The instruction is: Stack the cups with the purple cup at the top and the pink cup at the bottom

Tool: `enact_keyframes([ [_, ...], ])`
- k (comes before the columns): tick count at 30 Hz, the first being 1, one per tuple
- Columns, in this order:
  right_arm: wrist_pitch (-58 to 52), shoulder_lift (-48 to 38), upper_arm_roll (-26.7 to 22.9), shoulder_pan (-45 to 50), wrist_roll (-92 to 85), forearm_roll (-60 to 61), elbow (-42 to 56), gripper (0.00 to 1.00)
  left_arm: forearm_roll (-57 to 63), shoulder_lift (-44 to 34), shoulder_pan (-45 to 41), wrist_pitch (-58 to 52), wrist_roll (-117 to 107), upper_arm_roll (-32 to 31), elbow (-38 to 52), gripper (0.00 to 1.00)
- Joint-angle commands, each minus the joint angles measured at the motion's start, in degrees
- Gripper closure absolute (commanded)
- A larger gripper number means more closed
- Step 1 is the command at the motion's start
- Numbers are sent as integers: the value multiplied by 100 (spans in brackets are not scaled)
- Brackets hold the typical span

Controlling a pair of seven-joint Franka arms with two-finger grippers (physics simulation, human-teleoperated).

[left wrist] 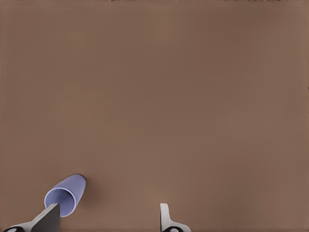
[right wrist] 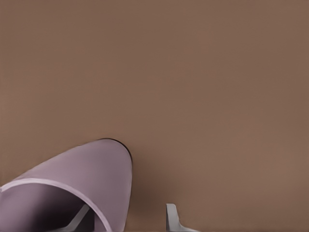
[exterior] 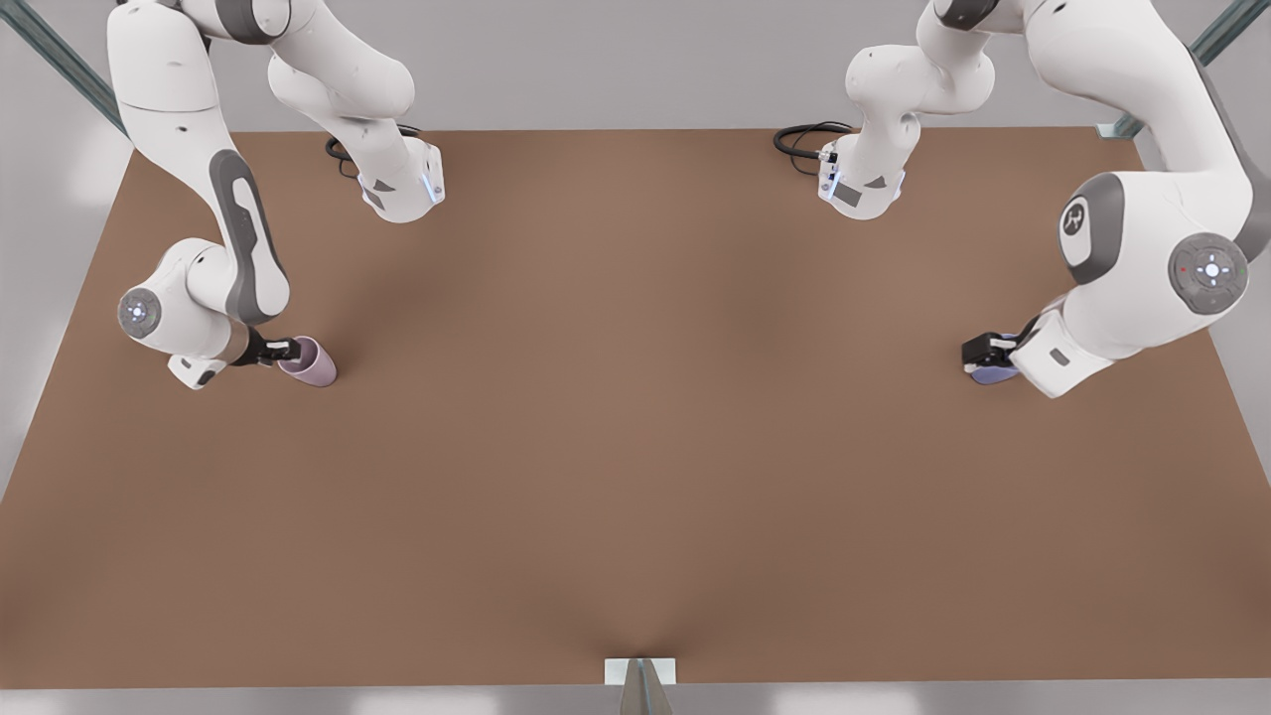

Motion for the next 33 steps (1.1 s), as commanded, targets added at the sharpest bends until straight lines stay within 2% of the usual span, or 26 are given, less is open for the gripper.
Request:
enact_keyframes([
  [1, -3, 9, -1, 0, 59, 0, 2, 39, -3, -11, 0, -36, 38, -1, 37, 0],
  [3, -30, 18, -1, 0, 59, 0, 11, 55, -3, -11, 0, -28, 73, -10, 37, 0],
  [6, -56, 9, -1, 0, 59, 9, 20, 61, -3, -11, -9, -36, 64, -1, 37, 0],
  [10, -65, 1, -1, 17, 59, 9, 20, 79, -3, -11, -52, -45, 12, -1, 37, 0],
  [15, -170, -61, -1, 26, 33, 185, 29, 79, -3, -11, -70, -63, 3, -1, 37, 0],
  [21, -407, -536, -1, 369, -29, 185, 117, 79, -12, -29, -70, -19, 3, -1, 36, 0],
  [29, -645, -597, -1, 1537, 226, 202, 451, 79, -12, 16, -70, 16, 12, 8, 1, 0],
  [33, -680, -597, 8, 2337, 1394, 194, 618, 79, -3, 16, -70, -19, 12, 8, 10, 0],
])
